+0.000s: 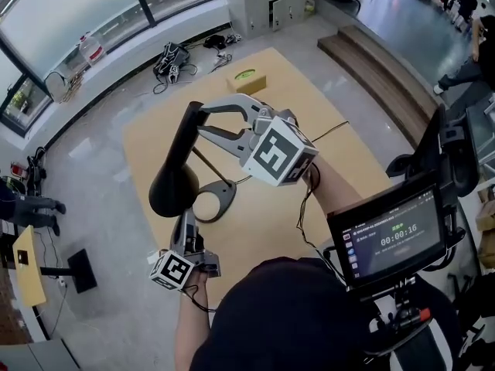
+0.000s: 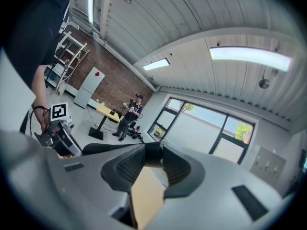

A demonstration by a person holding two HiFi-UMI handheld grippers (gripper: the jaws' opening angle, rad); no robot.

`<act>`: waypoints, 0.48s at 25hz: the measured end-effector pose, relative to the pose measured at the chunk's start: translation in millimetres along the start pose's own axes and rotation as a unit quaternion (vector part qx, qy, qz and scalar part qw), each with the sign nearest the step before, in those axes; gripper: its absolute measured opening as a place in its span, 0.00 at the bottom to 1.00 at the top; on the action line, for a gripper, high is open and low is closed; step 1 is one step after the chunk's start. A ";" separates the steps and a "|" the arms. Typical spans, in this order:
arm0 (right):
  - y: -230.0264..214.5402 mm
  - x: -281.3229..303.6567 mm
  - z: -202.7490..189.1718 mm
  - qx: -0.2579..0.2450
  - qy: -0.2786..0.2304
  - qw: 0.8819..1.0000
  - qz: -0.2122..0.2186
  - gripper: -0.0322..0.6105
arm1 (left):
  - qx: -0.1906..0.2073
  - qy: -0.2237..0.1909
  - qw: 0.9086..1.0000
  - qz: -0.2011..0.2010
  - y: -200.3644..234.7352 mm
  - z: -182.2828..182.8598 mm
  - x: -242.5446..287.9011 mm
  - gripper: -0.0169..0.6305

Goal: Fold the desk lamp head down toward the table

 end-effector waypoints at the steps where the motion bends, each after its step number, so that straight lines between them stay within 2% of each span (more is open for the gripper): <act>1: 0.0 0.1 -0.2 0.003 -0.002 1.000 -0.001 0.24 | 0.002 0.002 1.000 0.001 0.3 0.1 0.2 0.09; 12: 0.9 0.6 -2.6 0.025 -0.011 1.000 -0.001 0.24 | 0.013 0.012 1.000 0.006 1.0 -1.9 0.5 0.09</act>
Point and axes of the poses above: the fingertips, and each gripper's own axes: x forward along the fingers, y to its left, z out of its top, the point moved 4 cm from there along -x, backward along the fingers, and after that the axes turned 2 degrees about -x, right-handed, at the moved point
